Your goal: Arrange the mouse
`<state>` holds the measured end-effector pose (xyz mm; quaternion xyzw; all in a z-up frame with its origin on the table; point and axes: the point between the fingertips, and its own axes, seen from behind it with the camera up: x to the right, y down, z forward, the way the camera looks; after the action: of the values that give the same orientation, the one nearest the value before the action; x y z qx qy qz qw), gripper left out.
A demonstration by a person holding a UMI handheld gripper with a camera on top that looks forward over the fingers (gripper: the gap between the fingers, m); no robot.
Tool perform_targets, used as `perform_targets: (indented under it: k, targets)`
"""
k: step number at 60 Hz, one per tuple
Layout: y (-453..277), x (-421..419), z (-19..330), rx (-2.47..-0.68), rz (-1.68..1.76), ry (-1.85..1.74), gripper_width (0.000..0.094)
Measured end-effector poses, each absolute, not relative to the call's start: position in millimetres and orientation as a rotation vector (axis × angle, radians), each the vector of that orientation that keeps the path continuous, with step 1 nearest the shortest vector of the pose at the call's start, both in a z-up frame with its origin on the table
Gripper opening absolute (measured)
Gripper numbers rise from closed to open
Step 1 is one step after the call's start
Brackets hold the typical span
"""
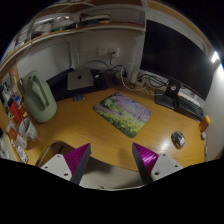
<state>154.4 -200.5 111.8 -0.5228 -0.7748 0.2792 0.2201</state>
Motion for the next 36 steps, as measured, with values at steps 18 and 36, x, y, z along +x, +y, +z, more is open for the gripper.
perform_targets:
  k: [18, 36]
  targets:
    - [-141.7, 147.8, 96.2, -1.543, 0.720, -2.043, 0.0863]
    - [-25.1, 143.9, 72.7, -1.683, 0.608, -1.858, 0.0861]
